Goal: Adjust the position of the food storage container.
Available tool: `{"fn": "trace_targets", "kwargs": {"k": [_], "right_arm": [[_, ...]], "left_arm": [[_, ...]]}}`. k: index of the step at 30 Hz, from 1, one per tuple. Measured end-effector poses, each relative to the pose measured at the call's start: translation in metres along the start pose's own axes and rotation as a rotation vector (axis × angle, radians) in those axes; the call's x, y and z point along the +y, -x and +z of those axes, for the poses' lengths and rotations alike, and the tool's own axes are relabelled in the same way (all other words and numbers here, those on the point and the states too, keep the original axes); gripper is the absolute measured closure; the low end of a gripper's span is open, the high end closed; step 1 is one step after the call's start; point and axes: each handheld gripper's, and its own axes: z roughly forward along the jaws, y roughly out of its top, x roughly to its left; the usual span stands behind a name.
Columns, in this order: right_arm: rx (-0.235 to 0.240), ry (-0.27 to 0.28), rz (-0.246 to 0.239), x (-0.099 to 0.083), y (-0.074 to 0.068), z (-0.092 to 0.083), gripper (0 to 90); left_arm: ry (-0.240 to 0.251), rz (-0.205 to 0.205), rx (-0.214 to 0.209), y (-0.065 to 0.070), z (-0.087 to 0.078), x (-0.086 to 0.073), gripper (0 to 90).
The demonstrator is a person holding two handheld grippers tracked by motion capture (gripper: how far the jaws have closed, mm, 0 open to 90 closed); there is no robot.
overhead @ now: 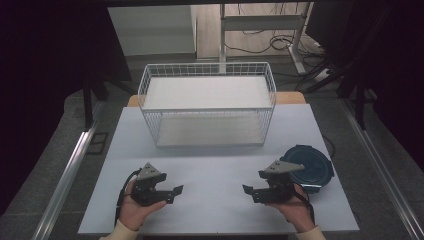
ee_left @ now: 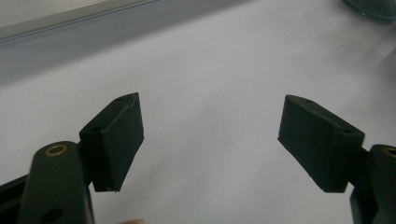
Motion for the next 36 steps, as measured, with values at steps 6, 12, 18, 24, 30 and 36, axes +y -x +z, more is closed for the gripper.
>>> {"fn": "trace_targets", "kwargs": {"k": [6, 12, 18, 24, 30, 36], "right_arm": [[-0.005, -0.006, -0.006, 0.001, -0.001, -0.001, 21.3], [-0.005, -0.012, -0.028, 0.007, -0.002, -0.006, 23.7], [-0.002, -0.017, -0.018, 0.016, -0.001, -0.008, 24.5], [0.023, -0.016, -0.022, 0.039, 0.001, -0.007, 28.5], [0.034, 0.02, -0.035, 0.048, 0.0, -0.01, 29.8], [-0.024, 0.018, -0.048, 0.044, 0.008, -0.02, 30.4]], "left_arm": [[0.006, -0.004, 0.0, 0.002, -0.002, 0.001, 21.7], [0.009, 0.003, -0.01, 0.006, -0.003, 0.004, 21.7], [0.013, -0.023, -0.007, 0.005, -0.006, 0.004, 21.4], [0.026, -0.021, -0.014, 0.003, -0.011, 0.005, 21.5], [0.027, -0.025, -0.026, 0.001, -0.012, 0.004, 21.5], [0.023, -0.021, -0.018, 0.004, -0.009, 0.005, 21.6]]}}
